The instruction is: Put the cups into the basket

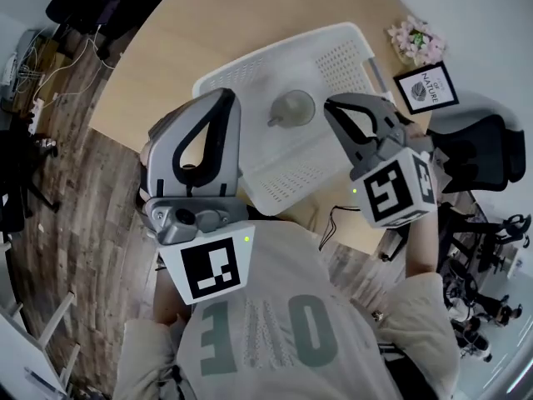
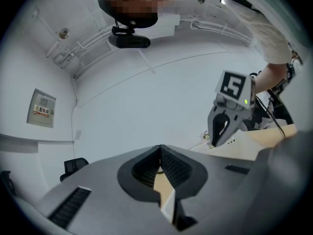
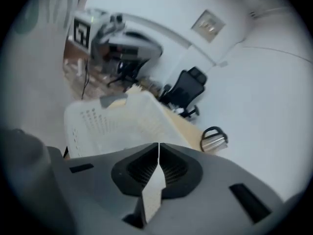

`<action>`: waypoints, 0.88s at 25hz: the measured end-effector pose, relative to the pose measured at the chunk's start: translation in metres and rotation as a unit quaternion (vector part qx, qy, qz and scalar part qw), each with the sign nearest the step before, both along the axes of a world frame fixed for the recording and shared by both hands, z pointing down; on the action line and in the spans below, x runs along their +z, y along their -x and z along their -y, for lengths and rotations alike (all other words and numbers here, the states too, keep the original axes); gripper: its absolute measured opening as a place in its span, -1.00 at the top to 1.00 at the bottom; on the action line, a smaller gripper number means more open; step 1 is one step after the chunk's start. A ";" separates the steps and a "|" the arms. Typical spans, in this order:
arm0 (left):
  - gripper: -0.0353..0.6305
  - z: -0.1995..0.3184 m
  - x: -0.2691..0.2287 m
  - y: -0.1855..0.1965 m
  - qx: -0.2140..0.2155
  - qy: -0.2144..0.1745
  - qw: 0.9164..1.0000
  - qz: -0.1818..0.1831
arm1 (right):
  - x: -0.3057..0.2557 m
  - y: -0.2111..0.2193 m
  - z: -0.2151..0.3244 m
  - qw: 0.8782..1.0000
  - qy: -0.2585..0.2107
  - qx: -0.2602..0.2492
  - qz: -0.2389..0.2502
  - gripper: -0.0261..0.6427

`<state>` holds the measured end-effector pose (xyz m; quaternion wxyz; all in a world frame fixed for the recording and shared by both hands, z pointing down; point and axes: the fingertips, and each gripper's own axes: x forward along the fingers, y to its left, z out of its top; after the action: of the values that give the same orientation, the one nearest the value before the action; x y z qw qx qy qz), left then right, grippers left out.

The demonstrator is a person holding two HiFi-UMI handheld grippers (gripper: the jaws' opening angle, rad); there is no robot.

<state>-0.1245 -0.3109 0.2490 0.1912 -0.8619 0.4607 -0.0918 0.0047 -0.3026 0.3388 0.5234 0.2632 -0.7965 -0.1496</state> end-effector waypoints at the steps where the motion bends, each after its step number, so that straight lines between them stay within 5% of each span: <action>1: 0.87 0.002 -0.004 -0.005 0.007 -0.006 1.000 0.000 | -0.029 -0.003 0.000 0.997 -0.039 0.028 0.058 0.92; 2: 0.87 0.003 -0.008 -0.009 0.016 -0.013 1.000 0.000 | -0.055 -0.009 -0.001 0.986 -0.084 0.071 0.125 0.92; 4: 0.87 0.005 -0.016 -0.018 0.032 -0.026 0.999 0.000 | -0.099 -0.029 -0.007 0.937 -0.180 0.168 0.249 0.93; 7: 0.87 0.001 -0.029 -0.030 0.046 -0.031 0.998 -0.007 | -0.131 -0.061 -0.023 0.860 -0.277 0.249 0.350 0.93; 9: 0.87 -0.004 -0.035 -0.040 0.057 -0.033 0.998 -0.010 | -0.133 -0.070 -0.032 0.829 -0.296 0.276 0.387 0.93; 11: 0.87 -0.011 -0.041 -0.051 0.073 -0.040 0.997 -0.007 | -0.129 -0.067 -0.036 0.831 -0.303 0.279 0.374 0.93; 19: 0.87 -0.030 -0.057 -0.077 0.126 -0.058 0.990 0.001 | -0.106 -0.035 -0.046 0.879 -0.297 0.259 0.267 0.93; 22: 0.87 -0.033 -0.060 -0.080 0.132 -0.060 0.989 0.001 | -0.105 -0.029 -0.049 0.889 -0.293 0.245 0.255 0.93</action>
<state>-0.0448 -0.2782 0.1889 0.2538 -0.9018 0.3476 -0.0392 0.0335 -0.2537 0.2337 0.2219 0.6203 -0.7327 -0.1709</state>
